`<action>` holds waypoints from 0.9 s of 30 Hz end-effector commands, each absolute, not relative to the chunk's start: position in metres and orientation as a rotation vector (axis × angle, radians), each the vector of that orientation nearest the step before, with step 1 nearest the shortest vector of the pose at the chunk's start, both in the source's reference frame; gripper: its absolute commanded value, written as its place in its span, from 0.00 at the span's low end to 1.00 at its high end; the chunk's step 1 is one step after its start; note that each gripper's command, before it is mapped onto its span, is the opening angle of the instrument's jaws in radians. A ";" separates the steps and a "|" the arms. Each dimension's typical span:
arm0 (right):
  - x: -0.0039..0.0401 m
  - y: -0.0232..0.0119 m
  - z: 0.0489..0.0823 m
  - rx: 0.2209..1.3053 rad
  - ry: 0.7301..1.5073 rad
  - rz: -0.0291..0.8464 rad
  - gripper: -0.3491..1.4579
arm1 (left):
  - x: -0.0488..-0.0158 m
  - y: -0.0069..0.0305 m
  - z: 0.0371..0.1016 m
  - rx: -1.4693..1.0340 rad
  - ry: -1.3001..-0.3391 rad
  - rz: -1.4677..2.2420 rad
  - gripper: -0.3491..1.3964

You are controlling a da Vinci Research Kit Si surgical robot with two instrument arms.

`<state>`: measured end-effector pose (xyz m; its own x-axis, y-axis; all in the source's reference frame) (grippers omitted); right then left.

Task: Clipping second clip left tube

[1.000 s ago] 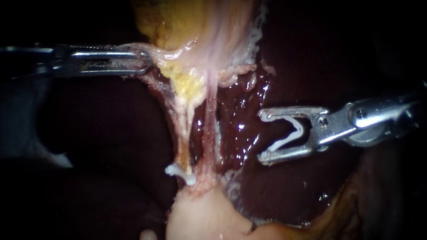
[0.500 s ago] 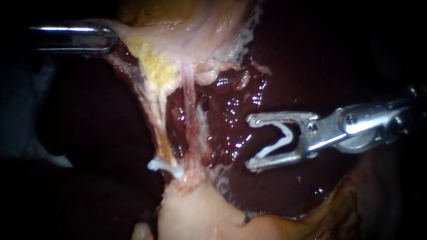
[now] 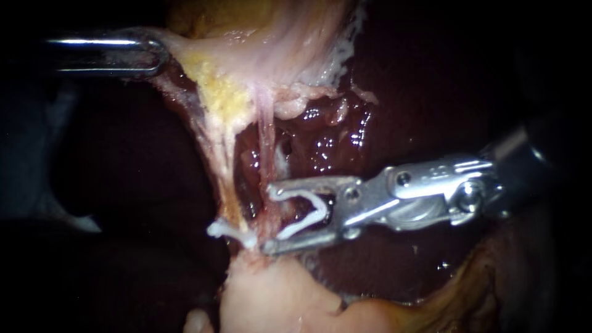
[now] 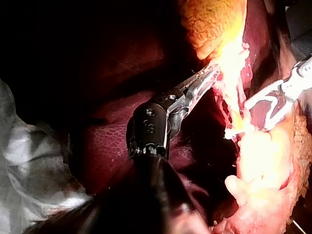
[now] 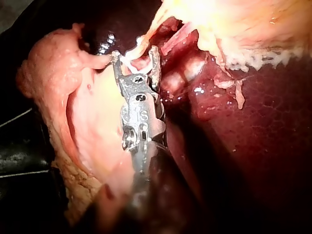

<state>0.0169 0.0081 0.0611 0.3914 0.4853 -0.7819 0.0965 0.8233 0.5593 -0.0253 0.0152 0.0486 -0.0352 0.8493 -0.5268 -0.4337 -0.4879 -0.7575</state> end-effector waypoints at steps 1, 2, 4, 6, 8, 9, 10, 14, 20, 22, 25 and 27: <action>0.0172 0.0081 0.0616 0.585 1.157 0.265 0.47 | -0.0253 0.0152 0.0486 -1.268 -0.493 1.697 0.00; 0.0175 0.0081 0.0621 0.588 1.156 0.266 0.47 | -0.0253 0.0152 0.0486 -1.268 -0.493 1.697 0.00; 0.0179 0.0081 0.0630 0.594 1.155 0.271 0.47 | -0.0253 0.0152 0.0486 -1.268 -0.493 1.697 0.00; 0.0183 0.0081 0.0638 0.594 1.154 0.273 0.47 | -0.0253 0.0152 0.0486 -1.268 -0.493 1.697 0.00; 0.0185 0.0082 0.0646 0.605 1.153 0.277 0.47 | -0.0254 0.0151 0.0486 -1.268 -0.492 1.697 0.00; 0.0186 0.0082 0.0649 0.607 1.153 0.275 0.47 | -0.0254 0.0151 0.0486 -1.268 -0.492 1.697 0.00; 0.0186 0.0083 0.0652 0.610 1.152 0.279 0.47 | -0.0254 0.0151 0.0486 -1.268 -0.492 1.697 0.00; 0.0193 0.0084 0.0662 0.627 1.163 0.265 0.47 | -0.0256 0.0151 0.0487 -1.268 -0.490 1.697 0.00; 0.0219 0.0079 0.0663 0.692 1.237 0.235 0.46 | -0.0258 0.0151 0.0487 -1.266 -0.485 1.696 0.00; 0.0230 0.0077 0.0662 0.710 1.254 0.231 0.46 | -0.0258 0.0151 0.0487 -1.266 -0.485 1.696 0.00; 0.0244 0.0071 0.0659 0.735 1.273 0.215 0.45 | -0.0259 0.0151 0.0488 -1.266 -0.485 1.696 0.00; 0.0252 0.0066 0.0657 0.758 1.278 0.201 0.44 | -0.0259 0.0151 0.0488 -1.266 -0.485 1.696 0.00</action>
<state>0.0256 0.0064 0.0656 0.3054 0.5342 -0.7882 0.2712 0.7447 0.6098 -0.0259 0.0151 0.0488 -0.0324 0.8481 -0.5288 -0.4407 -0.4870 -0.7541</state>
